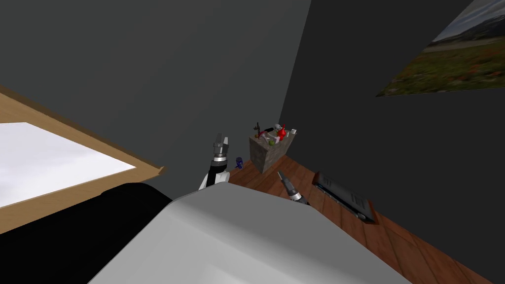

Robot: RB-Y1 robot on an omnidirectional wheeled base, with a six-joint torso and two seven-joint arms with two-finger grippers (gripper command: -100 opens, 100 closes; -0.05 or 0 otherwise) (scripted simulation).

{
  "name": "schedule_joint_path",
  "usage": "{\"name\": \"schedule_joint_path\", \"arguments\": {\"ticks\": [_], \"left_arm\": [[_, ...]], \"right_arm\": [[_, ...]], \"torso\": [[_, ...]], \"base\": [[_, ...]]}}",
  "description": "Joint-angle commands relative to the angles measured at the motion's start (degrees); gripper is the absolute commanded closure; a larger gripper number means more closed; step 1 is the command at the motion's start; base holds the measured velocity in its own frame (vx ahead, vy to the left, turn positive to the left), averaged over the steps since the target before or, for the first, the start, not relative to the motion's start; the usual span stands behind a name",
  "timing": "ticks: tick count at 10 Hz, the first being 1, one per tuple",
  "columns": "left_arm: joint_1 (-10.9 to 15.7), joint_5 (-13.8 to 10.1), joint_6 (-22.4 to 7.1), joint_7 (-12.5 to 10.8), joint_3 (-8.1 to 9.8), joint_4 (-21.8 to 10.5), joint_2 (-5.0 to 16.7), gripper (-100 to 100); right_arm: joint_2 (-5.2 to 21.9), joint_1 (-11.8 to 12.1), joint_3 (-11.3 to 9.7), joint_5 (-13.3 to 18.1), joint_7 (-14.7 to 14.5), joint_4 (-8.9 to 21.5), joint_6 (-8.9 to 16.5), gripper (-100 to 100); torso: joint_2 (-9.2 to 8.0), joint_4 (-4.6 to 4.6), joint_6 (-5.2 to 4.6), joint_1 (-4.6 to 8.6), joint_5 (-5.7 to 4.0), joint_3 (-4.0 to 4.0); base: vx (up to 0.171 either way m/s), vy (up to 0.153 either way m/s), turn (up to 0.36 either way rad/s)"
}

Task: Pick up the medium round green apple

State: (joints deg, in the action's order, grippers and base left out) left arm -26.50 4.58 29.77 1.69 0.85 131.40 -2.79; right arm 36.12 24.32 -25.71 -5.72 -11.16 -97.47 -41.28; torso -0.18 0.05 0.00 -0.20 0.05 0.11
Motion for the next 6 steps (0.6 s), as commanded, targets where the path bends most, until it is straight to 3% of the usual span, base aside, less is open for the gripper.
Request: {"name": "schedule_joint_path", "arguments": {"ticks": [1,2,3,4,5,6], "left_arm": [[0.00,0.00,0.00,0.00,0.00,0.00,0.00,0],[0.00,0.00,0.00,0.00,0.00,0.00,0.00,0],[0.00,0.00,0.00,0.00,0.00,0.00,0.00,0],[-0.01,0.00,0.00,0.00,0.00,0.00,0.00,0],[0.00,0.00,0.00,0.00,0.00,0.00,0.00,0],[-0.01,0.00,0.00,0.00,0.01,0.00,0.00,0]], "right_arm": [[1.60,-0.20,-1.18,0.03,-1.25,1.97,-0.14,-100],[3.97,-0.81,-3.33,-0.08,-3.17,4.38,-0.48,-100],[4.50,-0.81,-3.33,-0.08,-3.17,5.42,-0.48,-100],[6.67,-1.45,-5.49,-0.20,-5.12,7.61,-0.70,-100],[7.45,-1.45,-5.49,-0.20,-5.12,8.96,-0.70,-100],[9.03,-2.13,-7.63,-0.34,-7.07,11.69,-0.80,-100]], "torso": [[0.00,0.00,0.00,0.00,0.00,0.00],[0.03,0.00,-0.02,0.06,-0.01,-0.01],[0.06,-0.01,0.02,0.02,0.00,-0.03],[0.07,-0.01,-0.02,0.04,0.00,-0.04],[0.08,-0.01,0.02,0.01,0.00,-0.04],[0.08,-0.01,-0.02,0.02,0.00,-0.04]], "base": [[-0.036,0.048,0.087],[-0.030,0.066,0.174],[-0.028,0.056,0.083],[-0.028,0.068,0.197],[-0.026,0.066,0.070],[-0.022,0.086,0.188]]}}
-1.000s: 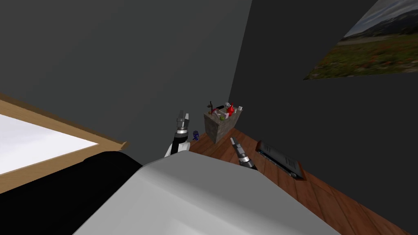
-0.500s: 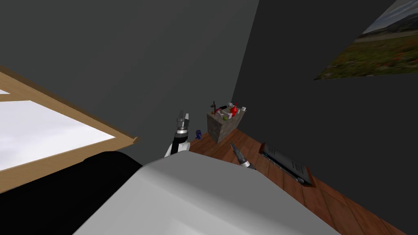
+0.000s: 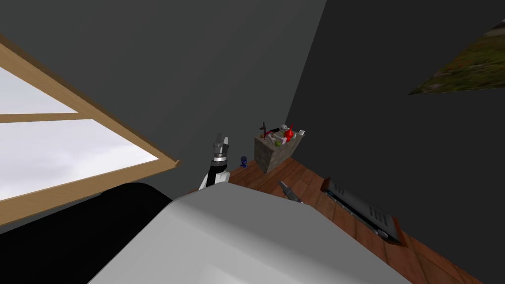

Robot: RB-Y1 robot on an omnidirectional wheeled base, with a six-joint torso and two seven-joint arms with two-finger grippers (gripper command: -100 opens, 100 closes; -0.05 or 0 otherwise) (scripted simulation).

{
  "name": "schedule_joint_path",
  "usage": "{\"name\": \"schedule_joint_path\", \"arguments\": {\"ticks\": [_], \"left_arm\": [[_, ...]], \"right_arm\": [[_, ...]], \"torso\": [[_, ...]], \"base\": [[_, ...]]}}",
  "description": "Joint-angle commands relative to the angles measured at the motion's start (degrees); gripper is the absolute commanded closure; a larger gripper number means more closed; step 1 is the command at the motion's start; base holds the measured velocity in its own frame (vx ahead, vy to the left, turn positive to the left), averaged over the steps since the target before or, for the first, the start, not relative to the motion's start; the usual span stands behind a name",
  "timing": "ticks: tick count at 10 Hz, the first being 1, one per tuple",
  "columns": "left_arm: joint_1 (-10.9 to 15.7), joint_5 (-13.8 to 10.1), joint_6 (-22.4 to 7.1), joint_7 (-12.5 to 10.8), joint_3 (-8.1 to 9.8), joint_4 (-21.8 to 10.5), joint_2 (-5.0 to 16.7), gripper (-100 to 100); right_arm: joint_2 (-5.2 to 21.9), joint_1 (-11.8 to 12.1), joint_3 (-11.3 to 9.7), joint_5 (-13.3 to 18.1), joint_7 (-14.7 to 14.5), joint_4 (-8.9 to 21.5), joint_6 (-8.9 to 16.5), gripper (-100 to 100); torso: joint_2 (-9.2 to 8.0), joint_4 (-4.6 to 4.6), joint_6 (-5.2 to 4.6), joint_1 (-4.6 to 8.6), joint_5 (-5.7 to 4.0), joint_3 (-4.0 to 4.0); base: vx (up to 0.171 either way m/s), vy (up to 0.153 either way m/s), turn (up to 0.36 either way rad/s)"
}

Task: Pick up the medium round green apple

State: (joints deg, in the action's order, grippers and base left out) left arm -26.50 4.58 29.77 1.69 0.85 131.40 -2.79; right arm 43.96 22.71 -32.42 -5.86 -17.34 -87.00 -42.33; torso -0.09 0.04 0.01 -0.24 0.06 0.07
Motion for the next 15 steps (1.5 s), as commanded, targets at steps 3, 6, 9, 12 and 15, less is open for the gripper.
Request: {"name": "schedule_joint_path", "arguments": {"ticks": [3,6,9,12,15], "left_arm": [[-0.01,0.00,0.00,0.00,0.01,0.00,0.01,0],[-0.01,0.00,0.00,0.00,0.01,0.00,0.01,0],[0.00,0.00,0.00,0.00,0.00,0.00,0.00,0],[0.00,0.00,0.00,0.00,0.00,0.00,0.00,0],[-0.02,0.00,0.00,0.00,0.01,0.01,0.00,0]], "right_arm": [[5.48,-1.23,-3.05,-0.35,-2.86,4.19,0.27,-100],[8.48,-1.96,-5.16,-0.51,-4.82,7.78,0.41,-100],[11.53,-2.73,-7.23,-0.68,-6.77,12.57,0.65,-100],[14.46,-3.51,-9.26,-0.85,-8.69,16.29,1.00,-100],[17.34,-4.32,-11.23,-1.03,-10.58,20.10,1.46,-100]], "torso": [[0.03,0.00,-0.04,0.17,-0.04,-0.02],[0.06,-0.01,-0.05,0.19,-0.04,-0.04],[0.09,-0.01,0.00,0.02,-0.01,-0.05],[0.14,-0.02,0.02,0.05,-0.01,-0.08],[0.21,-0.04,-0.04,0.06,0.00,-0.12]], "base": [[-0.012,0.053,0.081],[-0.002,0.048,0.090],[0.006,0.074,0.148],[0.018,0.058,0.124],[0.033,0.059,0.105]]}}
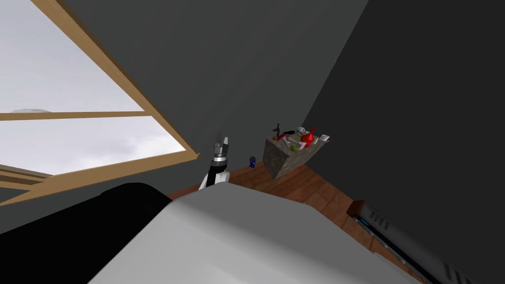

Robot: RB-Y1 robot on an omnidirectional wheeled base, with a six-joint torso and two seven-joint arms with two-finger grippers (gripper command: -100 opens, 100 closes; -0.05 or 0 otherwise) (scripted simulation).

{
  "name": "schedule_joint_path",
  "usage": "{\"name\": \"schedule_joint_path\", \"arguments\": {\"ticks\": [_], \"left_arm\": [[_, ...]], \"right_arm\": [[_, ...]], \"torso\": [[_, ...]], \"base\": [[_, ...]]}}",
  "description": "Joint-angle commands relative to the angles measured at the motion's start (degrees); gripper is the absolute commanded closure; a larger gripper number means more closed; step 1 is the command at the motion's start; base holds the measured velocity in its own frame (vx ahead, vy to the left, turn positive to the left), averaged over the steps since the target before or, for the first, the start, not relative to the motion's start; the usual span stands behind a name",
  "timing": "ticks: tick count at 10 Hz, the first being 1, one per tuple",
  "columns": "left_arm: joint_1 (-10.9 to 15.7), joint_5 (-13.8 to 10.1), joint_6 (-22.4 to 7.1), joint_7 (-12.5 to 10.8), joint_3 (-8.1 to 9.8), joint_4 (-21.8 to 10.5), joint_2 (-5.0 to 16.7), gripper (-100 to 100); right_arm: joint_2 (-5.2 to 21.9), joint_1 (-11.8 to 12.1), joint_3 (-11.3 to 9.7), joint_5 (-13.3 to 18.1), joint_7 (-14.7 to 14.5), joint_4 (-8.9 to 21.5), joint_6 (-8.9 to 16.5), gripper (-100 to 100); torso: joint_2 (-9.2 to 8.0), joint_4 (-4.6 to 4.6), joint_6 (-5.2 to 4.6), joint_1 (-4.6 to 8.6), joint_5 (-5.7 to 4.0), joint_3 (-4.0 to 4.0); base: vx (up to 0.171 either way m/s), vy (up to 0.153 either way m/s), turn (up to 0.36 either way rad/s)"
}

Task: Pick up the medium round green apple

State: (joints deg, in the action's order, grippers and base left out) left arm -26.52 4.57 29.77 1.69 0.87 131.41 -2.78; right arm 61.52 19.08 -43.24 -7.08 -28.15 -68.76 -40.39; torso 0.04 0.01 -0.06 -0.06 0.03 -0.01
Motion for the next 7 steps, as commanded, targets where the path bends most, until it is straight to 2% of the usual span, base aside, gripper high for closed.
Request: {"name": "schedule_joint_path", "arguments": {"ticks": [1,2,3,4,5,6,7], "left_arm": [[0.00,0.00,0.00,0.00,0.00,0.00,0.00,0],[0.00,0.00,0.00,0.00,0.00,0.00,0.00,0],[0.01,0.00,0.00,0.00,-0.01,-0.01,0.00,0],[0.00,0.00,0.00,0.00,0.00,0.00,0.00,0],[0.01,0.00,0.00,0.00,-0.01,0.00,0.00,0],[0.00,0.00,0.00,0.00,0.00,0.00,0.00,0],[0.00,0.00,0.00,0.00,-0.01,0.00,0.00,0]], "right_arm": [[-0.23,-0.70,-0.40,0.20,0.24,2.16,-0.48,-100],[2.57,-1.53,-2.31,0.01,-1.61,3.84,0.07,-100],[2.57,-1.53,-2.31,0.01,-1.61,5.71,0.07,-100],[4.90,-2.37,-4.14,-0.18,-3.41,8.47,0.71,-100],[5.29,-2.37,-4.14,-0.18,-3.41,9.19,0.71,-100],[7.44,-3.22,-5.90,-0.37,-5.16,11.05,1.43,-100],[7.90,-3.22,-5.90,-0.37,-5.16,12.49,1.43,-100]], "torso": [[0.00,0.00,0.00,0.00,0.00,0.00],[-0.06,0.02,0.01,0.09,-0.03,0.04],[0.02,0.01,0.08,-0.03,0.01,0.00],[0.08,-0.01,0.03,-0.05,0.01,-0.04],[0.13,-0.02,0.08,-0.16,0.03,-0.07],[0.12,-0.02,0.02,-0.15,0.03,-0.07],[0.20,-0.03,0.09,-0.16,0.04,-0.11]], "base": [[0.001,0.002,-0.027],[0.027,0.053,0.244],[0.045,0.053,0.158],[0.053,0.084,0.253],[0.053,0.069,0.126],[0.070,0.073,0.222],[0.074,0.061,0.136]]}}
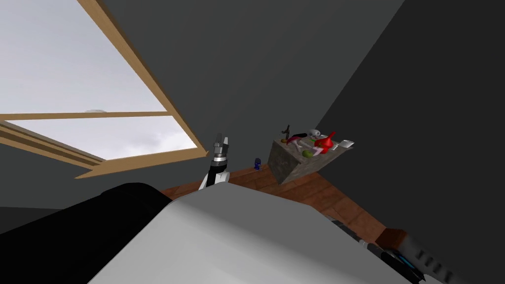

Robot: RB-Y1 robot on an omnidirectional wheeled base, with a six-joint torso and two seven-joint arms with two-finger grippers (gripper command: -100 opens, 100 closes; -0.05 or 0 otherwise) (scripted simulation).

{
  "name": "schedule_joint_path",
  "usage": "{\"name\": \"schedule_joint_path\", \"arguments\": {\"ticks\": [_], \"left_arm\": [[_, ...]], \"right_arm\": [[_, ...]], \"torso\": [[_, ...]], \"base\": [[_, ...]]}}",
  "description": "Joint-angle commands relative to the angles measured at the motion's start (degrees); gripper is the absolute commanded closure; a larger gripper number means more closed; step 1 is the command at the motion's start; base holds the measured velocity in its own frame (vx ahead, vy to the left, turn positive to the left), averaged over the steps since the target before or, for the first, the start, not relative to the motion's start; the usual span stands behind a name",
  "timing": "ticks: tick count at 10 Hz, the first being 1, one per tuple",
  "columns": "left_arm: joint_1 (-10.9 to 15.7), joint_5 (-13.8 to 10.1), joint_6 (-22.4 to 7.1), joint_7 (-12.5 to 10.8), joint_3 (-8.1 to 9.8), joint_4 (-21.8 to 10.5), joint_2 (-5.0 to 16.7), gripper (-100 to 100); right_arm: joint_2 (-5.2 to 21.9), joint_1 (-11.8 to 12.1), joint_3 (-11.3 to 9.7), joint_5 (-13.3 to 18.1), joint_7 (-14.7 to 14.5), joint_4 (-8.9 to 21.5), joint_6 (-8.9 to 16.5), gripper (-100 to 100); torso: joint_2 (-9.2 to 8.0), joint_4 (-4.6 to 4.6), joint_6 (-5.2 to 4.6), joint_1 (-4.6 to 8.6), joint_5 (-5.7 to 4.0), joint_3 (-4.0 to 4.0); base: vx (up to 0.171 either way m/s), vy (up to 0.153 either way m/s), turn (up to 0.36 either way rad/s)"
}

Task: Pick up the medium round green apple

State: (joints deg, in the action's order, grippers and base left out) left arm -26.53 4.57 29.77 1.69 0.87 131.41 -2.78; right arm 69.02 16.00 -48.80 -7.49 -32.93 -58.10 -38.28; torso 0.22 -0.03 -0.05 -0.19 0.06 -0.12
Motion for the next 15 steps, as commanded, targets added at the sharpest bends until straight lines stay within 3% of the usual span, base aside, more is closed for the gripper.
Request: {"name": "schedule_joint_path", "arguments": {"ticks": [1,2,3,4,5,6,7,8,9,10,11,12,14,15], "left_arm": [[0.00,0.00,0.00,0.00,0.00,0.00,0.00,0],[0.00,0.00,0.00,0.00,0.00,0.00,0.00,0],[0.01,0.00,0.00,0.00,0.00,0.00,0.00,0],[0.00,0.00,0.00,0.00,0.00,0.00,0.00,0],[0.00,0.00,0.00,0.00,0.00,0.00,0.00,0],[0.00,0.00,0.00,0.00,0.00,0.00,0.00,0],[0.00,0.00,0.00,0.00,0.00,0.00,0.00,0],[0.00,0.00,0.00,0.00,0.00,0.00,0.00,0],[0.00,0.00,0.00,0.00,0.00,0.00,0.00,0],[0.00,0.00,0.00,0.00,0.00,0.00,0.00,0],[0.00,0.00,0.00,0.00,0.00,0.00,0.00,0],[0.00,0.00,0.00,0.00,0.01,0.00,0.00,0],[0.00,0.00,0.00,0.00,0.00,0.00,0.00,0],[0.00,0.00,0.00,0.00,0.01,0.00,0.00,0]], "right_arm": [[0.40,-0.14,-0.34,0.03,-0.37,1.92,-0.68,-100],[2.88,-0.98,-2.00,-0.16,-2.05,4.52,0.10,-100],[2.88,-0.98,-2.00,-0.16,-2.05,5.20,0.10,-100],[4.31,-1.83,-3.57,-0.36,-3.65,8.35,0.94,-100],[5.23,-1.83,-3.57,-0.36,-3.65,8.35,0.94,-100],[7.09,-2.66,-5.04,-0.56,-5.17,10.97,1.82,-100],[7.42,-2.66,-5.04,-0.56,-5.17,11.35,1.82,-100],[9.33,-3.47,-6.41,-0.75,-6.60,14.16,2.72,-100],[9.44,-3.47,-6.41,-0.75,-6.60,14.16,2.72,-100],[11.25,-4.25,-7.68,-0.93,-7.93,16.76,3.62,-100],[11.25,-4.25,-7.68,-0.93,-7.93,16.76,3.62,-100],[12.87,-5.00,-8.83,-1.10,-9.16,18.70,4.50,-100],[12.87,-5.00,-8.83,-1.10,-9.16,19.13,4.50,-100],[14.27,-5.71,-9.87,-1.25,-10.28,21.26,5.34,-100]], "torso": [[0.00,0.00,0.00,0.00,0.00,0.00],[-0.11,0.02,-0.01,0.09,-0.03,0.06],[-0.06,0.03,0.07,0.01,-0.01,0.04],[-0.06,0.01,0.01,0.04,-0.02,0.03],[0.05,0.00,0.06,0.00,0.00,-0.02],[0.05,-0.01,0.00,0.02,0.00,-0.03],[0.12,-0.02,0.06,-0.02,0.01,-0.07],[0.05,-0.01,0.00,0.00,-0.01,-0.03],[0.12,-0.02,0.07,-0.02,0.02,-0.07],[0.06,-0.01,0.00,0.02,-0.02,-0.04],[0.10,-0.01,0.05,0.00,0.00,-0.05],[0.03,-0.01,-0.01,0.03,-0.01,-0.02],[0.06,-0.01,0.00,0.05,-0.03,-0.04],[-0.12,0.02,-0.05,0.10,-0.05,0.06]], "base": [[0.038,0.032,-0.015],[0.051,0.063,0.208],[0.059,0.052,0.182],[0.093,0.062,0.263],[0.090,0.051,0.128],[0.106,0.065,0.206],[0.085,0.051,0.145],[0.105,0.060,0.266],[0.089,0.035,0.135],[0.100,0.048,0.235],[0.085,0.030,0.114],[0.102,0.033,0.176],[0.068,0.018,0.086],[0.078,0.040,0.184]]}}
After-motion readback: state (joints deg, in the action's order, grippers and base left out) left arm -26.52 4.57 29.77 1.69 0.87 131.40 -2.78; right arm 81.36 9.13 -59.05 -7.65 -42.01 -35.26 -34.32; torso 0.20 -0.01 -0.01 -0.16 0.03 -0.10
